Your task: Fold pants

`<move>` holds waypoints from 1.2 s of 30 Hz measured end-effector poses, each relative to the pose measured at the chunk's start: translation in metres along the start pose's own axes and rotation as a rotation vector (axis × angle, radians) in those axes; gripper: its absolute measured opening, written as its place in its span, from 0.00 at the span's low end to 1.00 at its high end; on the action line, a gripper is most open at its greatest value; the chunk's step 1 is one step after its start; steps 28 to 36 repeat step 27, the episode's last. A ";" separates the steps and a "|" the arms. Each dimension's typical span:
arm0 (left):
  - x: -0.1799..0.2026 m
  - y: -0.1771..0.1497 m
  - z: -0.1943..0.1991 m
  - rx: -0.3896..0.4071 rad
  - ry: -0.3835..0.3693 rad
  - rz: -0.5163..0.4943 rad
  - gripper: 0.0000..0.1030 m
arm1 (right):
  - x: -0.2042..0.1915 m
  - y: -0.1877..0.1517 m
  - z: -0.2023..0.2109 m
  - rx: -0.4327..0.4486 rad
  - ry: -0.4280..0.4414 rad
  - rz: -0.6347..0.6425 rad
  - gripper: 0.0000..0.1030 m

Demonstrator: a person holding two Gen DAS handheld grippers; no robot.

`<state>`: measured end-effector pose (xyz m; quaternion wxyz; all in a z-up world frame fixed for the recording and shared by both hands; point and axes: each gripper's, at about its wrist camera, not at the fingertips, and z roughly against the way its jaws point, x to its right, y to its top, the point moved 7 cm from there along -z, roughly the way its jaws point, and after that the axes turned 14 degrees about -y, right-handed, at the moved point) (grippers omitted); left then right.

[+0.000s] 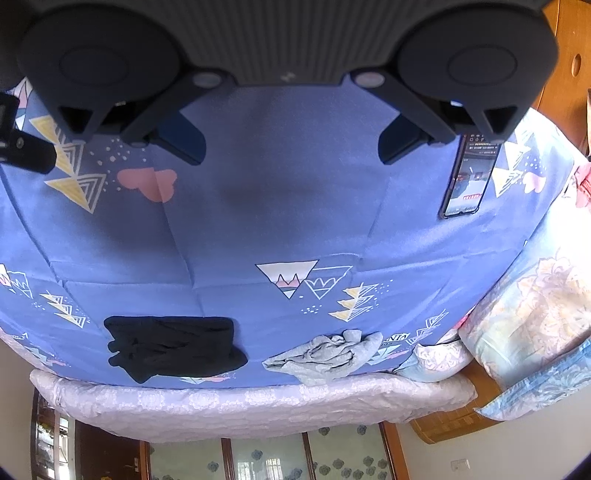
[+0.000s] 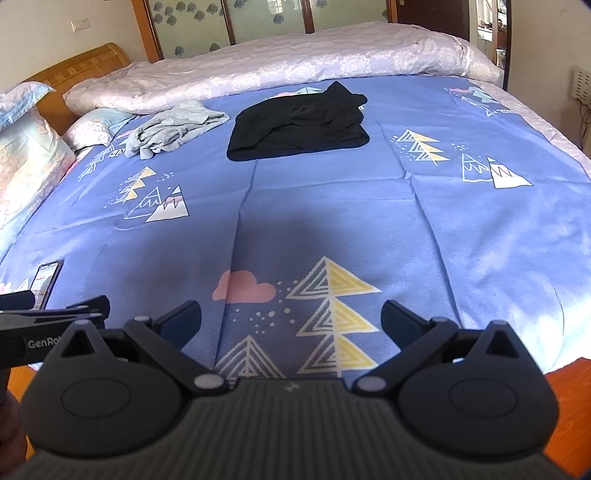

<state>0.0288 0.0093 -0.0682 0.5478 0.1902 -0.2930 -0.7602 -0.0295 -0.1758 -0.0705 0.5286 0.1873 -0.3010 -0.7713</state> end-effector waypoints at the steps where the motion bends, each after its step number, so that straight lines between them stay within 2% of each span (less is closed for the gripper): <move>1: 0.001 0.000 0.001 0.002 -0.001 -0.001 1.00 | 0.000 0.000 0.000 0.000 0.001 -0.001 1.00; 10: 0.004 0.009 0.012 0.066 0.041 -0.044 1.00 | 0.001 0.000 0.000 0.000 0.005 -0.003 1.00; 21: 0.007 0.013 0.011 0.072 0.017 -0.048 1.00 | 0.002 0.000 0.001 0.000 0.005 -0.010 1.00; 26: 0.010 0.012 0.009 0.057 -0.042 -0.035 1.00 | 0.004 0.000 0.000 0.002 0.002 -0.013 1.00; 36: 0.011 0.012 0.009 0.059 -0.045 -0.040 1.00 | 0.005 0.000 0.000 0.003 -0.001 -0.014 1.00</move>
